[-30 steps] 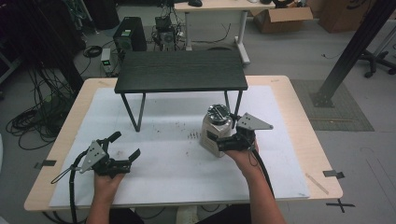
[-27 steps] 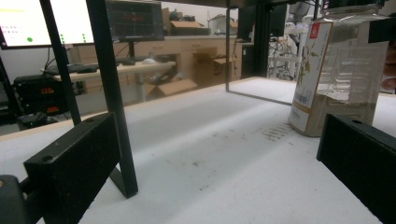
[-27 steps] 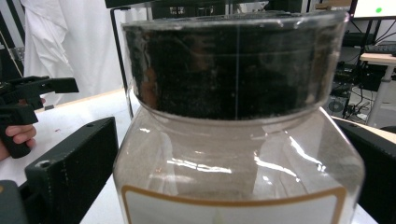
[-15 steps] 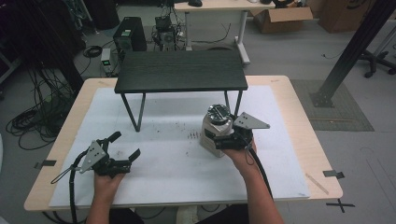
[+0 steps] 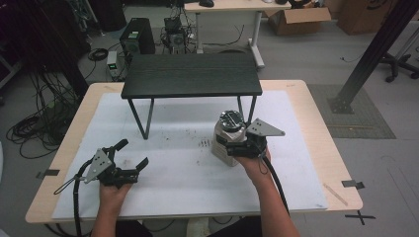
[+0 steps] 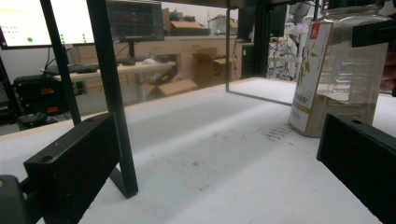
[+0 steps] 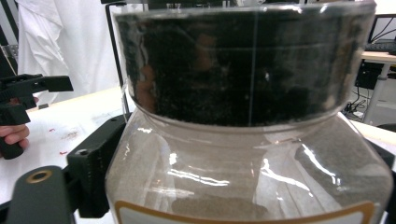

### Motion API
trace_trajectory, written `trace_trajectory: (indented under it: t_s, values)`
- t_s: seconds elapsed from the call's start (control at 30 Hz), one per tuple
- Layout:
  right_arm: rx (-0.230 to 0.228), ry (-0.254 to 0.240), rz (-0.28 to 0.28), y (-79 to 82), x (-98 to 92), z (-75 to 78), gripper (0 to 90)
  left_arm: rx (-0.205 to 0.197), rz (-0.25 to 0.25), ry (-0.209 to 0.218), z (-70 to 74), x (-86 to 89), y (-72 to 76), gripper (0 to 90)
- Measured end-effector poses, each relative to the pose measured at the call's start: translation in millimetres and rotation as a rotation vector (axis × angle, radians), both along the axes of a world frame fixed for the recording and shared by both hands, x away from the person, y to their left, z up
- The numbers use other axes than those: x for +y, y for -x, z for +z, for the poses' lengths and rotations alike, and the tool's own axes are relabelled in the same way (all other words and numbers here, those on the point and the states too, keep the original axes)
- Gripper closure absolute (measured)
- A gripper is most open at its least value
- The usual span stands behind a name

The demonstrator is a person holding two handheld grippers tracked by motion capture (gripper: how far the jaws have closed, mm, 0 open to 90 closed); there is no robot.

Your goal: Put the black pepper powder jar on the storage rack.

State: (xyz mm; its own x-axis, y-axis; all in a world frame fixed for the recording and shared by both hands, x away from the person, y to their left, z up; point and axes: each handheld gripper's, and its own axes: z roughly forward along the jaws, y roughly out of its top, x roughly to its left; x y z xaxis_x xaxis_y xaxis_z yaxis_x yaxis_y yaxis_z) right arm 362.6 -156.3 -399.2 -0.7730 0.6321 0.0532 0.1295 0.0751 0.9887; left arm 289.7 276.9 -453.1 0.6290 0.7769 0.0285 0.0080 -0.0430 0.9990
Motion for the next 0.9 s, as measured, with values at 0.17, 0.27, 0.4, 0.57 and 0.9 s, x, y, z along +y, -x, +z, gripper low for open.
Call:
trace_trajectory:
  t_s: [0.17, 0.27, 0.4, 0.57, 0.9]
  values:
    - [0.006, 0.0, -0.01, -0.2, -1.2, -0.4, 18.5, 0.0, 0.0, 0.0, 0.0, 0.0, -0.1, 0.2]
    - [0.001, 0.002, -0.018, -0.2, -1.5, -0.1, 20.3, 0.0, -0.001, 0.001, 0.0, 0.0, -0.1, 0.2]
    - [-0.009, 0.013, -0.023, 0.6, -1.1, 0.2, 21.3, 0.001, -0.001, 0.002, 0.0, 0.0, -0.2, 0.2]
    - [-0.013, 0.026, -0.022, 0.8, -1.2, 1.1, 22.5, 0.0, 0.0, 0.001, 0.0, 0.0, -0.2, 0.2]
    - [-0.016, 0.032, -0.022, 1.5, -1.3, 1.3, 23.2, -0.001, 0.0, -0.001, 0.0, -0.1, 0.0, 0.2]
